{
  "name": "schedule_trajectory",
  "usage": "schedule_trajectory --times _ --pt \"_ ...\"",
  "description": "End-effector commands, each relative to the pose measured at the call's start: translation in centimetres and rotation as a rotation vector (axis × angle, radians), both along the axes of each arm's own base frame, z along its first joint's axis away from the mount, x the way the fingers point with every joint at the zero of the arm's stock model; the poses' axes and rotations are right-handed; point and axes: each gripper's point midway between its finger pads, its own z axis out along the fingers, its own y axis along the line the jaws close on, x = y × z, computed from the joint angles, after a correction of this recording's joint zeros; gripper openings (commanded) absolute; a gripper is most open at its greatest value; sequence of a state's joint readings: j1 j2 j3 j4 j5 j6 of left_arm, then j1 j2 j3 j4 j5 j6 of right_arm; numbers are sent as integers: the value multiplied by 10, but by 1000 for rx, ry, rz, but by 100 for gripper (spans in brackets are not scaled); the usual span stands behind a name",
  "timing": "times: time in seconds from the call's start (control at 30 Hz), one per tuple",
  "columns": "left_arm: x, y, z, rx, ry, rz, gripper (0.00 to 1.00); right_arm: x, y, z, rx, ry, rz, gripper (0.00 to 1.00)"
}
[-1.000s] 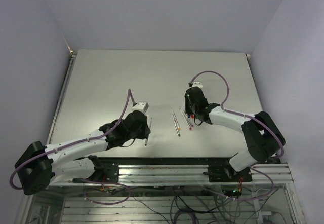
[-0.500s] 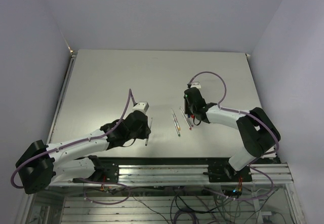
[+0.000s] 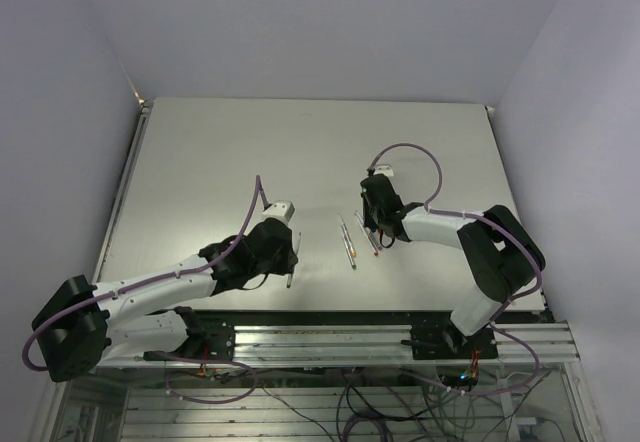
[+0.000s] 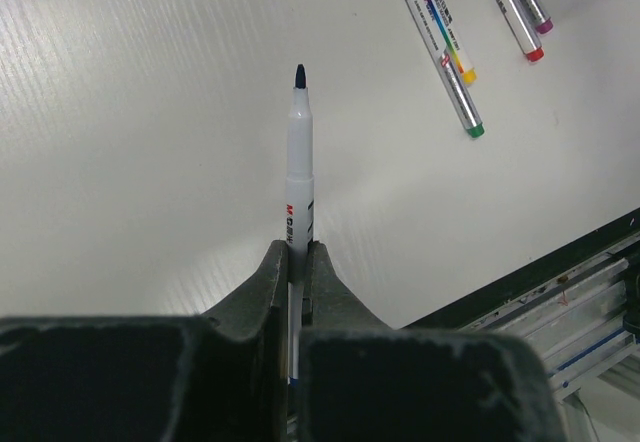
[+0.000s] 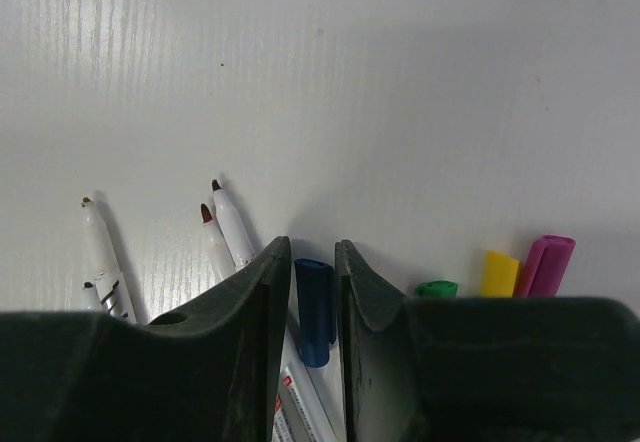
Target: Insert the pens into the pen caps
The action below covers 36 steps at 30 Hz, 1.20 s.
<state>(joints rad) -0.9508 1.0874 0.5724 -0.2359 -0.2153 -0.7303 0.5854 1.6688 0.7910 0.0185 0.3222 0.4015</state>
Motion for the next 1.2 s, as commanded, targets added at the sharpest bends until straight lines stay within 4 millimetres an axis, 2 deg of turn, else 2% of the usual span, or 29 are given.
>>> schedule_trajectory --times 0.0,0.33,0.67,0.8,0.83,0.97,1.07,1.17 --pt "1 -3 2 -13 -14 3 7 3 5 5 18 -24 1 25" --pt "4 -3 4 -6 -24 4 7 -20 -9 -8 9 36 -28 25" --pt "5 -5 3 -8 -23 3 7 -33 -11 -20 -11 86 -15 24" --pt "5 -6 3 -10 -24 3 7 -38 -14 -30 -38 131 -21 11" --pt "6 -6 4 -10 -26 3 7 -40 -16 -33 -48 145 -28 2" --pt "7 -7 6 -3 -31 0 7 -46 -19 -42 -71 192 -50 0" --pt "8 -6 7 6 -36 -1 7 -41 -18 -37 -66 174 -64 0" --pt "9 -7 7 10 -39 -3 7 -24 -12 -18 -53 110 -58 0"
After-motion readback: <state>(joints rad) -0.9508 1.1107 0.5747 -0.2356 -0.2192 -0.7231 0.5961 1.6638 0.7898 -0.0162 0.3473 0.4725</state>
